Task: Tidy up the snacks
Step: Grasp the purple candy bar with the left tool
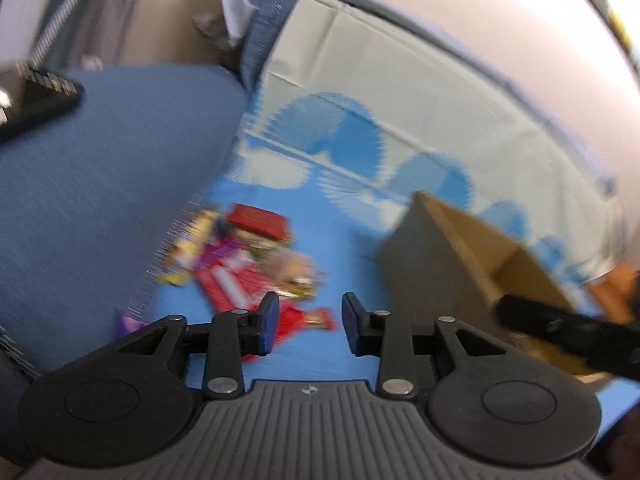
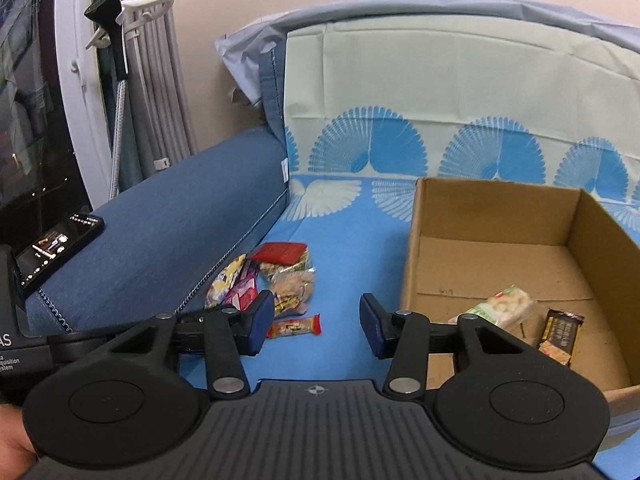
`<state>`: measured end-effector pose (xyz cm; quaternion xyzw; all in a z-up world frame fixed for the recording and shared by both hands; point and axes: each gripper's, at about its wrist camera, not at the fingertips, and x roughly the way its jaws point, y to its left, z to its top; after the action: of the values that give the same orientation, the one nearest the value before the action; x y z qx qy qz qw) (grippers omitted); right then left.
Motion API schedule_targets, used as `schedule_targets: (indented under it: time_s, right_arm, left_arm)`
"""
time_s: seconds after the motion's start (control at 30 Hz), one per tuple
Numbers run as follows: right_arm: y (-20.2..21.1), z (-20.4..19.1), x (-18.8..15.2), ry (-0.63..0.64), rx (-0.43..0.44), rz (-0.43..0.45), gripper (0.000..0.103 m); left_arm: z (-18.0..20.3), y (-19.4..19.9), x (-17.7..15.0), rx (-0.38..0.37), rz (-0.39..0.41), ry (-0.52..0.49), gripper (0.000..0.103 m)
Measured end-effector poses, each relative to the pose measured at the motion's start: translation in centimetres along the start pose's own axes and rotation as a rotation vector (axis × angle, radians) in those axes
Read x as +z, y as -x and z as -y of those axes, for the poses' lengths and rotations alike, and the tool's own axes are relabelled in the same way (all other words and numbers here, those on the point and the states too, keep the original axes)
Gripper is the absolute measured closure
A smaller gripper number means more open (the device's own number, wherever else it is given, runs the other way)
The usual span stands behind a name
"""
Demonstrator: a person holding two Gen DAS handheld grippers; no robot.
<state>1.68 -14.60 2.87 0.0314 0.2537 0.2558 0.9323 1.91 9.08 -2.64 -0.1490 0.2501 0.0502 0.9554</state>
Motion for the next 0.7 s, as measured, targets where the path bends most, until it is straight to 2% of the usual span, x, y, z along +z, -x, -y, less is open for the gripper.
schedule_targets:
  time_s: [0.1,0.17,0.2,0.3,0.43,0.5,0.53,0.57,0.67,0.7]
  right_arm:
    - [-0.6,0.0,0.1,-0.009,0.004,-0.013,0.054]
    - [-0.9,0.2,0.2,-0.017,0.006,-0.017,0.053]
    - [-0.9,0.3,0.2,-0.022,0.008,-0.018,0.053]
    - [-1.2,0.5,0.4,-0.041,0.015,-0.025,0.053]
    - [-1.4,0.5,0.4,-0.046,0.023,-0.026,0.053]
    - [-1.3,0.4,0.4,-0.043,0.025,-0.027,0.053]
    - [-1.4,0.5,0.4,-0.041,0.024,-0.030,0.053]
    - [-1.4,0.4,0.3,-0.039,0.024,-0.033,0.053]
    - [-1.4,0.5,0.2,-0.033,0.021,-0.039,0.053]
    - [-1.4,0.5,0.2,-0.030,0.020,-0.040,0.053]
  left_arm:
    - [1.4,-0.2,0.4,0.159,0.001,-0.179,0.060]
    - [2.2,-1.0,0.3,0.221,-0.036,-0.334,0.049]
    - [2.2,-1.4,0.2,0.245,-0.065,-0.383,0.049]
    - [1.9,-3.4,-0.1,0.267,-0.199,-0.449,0.045]
    - [2.0,-5.4,-0.7,0.347,-0.279,-0.530,0.045]
    - [1.5,-5.8,-1.1,0.364,-0.321,-0.510,0.045]
    - [1.0,-6.0,-0.9,0.367,-0.340,-0.482,0.048]
    - [0.5,-6.0,-0.7,0.364,-0.354,-0.452,0.062]
    - [-1.3,-5.6,-0.1,0.329,-0.383,-0.327,0.086]
    - [-1.6,-5.4,0.0,0.312,-0.382,-0.300,0.087]
